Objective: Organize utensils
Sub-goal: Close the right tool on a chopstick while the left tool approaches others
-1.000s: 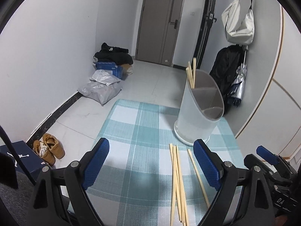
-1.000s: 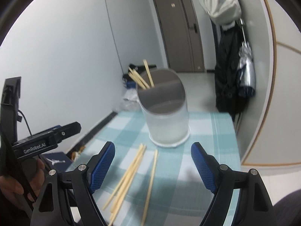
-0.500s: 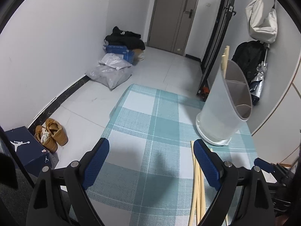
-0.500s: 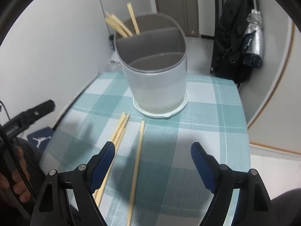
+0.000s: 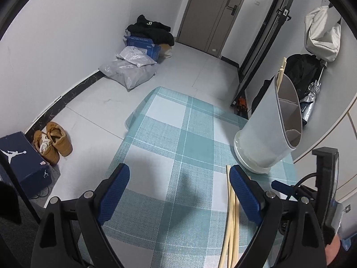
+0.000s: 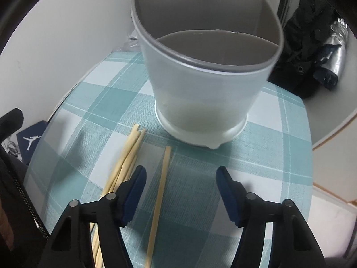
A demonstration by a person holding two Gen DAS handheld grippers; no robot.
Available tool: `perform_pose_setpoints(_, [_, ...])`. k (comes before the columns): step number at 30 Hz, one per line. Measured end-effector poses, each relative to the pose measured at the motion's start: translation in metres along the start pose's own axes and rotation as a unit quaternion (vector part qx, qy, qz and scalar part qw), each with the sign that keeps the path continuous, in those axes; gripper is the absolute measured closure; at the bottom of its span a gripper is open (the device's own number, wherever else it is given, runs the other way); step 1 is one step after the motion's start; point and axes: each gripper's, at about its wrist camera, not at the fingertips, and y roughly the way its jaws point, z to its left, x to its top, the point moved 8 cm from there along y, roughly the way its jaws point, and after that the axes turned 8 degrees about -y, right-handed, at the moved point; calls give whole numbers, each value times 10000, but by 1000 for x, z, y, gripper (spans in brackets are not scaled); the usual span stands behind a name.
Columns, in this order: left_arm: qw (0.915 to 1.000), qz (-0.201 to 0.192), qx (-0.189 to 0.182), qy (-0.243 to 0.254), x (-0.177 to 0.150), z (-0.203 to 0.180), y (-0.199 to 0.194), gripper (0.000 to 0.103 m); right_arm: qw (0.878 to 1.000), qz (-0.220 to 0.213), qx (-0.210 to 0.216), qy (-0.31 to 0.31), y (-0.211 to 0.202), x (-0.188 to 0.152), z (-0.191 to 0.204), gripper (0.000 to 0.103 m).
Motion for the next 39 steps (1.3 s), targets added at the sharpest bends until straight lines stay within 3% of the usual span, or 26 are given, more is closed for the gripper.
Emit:
perform_pose_setpoints(4, [10000, 36, -27, -65, 2, 1, 0, 14, 9999, 55, -116, -99, 6, 3, 4, 47])
perform_pose_setpoints(6, [9999, 56, -38, -104, 3, 2, 0, 14, 9997, 185, -104, -95, 11, 2, 6, 62])
perform_pose_setpoints(15, [9996, 117, -29, -244, 4, 7, 3, 14, 9996, 189, -187, -82, 19, 11, 10, 62])
perform_pose_setpoints(22, [9998, 55, 93, -139, 4, 8, 4, 14, 9996, -47, -229, 153, 19, 13, 12, 64])
perform_pose_setpoints(25, [9998, 103, 151, -94, 2, 9, 6, 14, 9995, -132, -222, 161, 17, 12, 15, 90])
perform_pose_setpoints(27, [9996, 178, 221, 4, -2, 7, 10, 14, 9996, -128, -148, 204, 15, 11, 17, 97])
perform_pose_setpoints(35, [9972, 377, 362, 534, -19, -4, 16, 14, 9973, -260, 327, 612, -2, 7, 1, 98])
perform_pose_setpoints(39, [9917, 689, 467, 975, -37, -14, 25, 14, 9870, -603, 861, 1213, -29, 9, -13, 98])
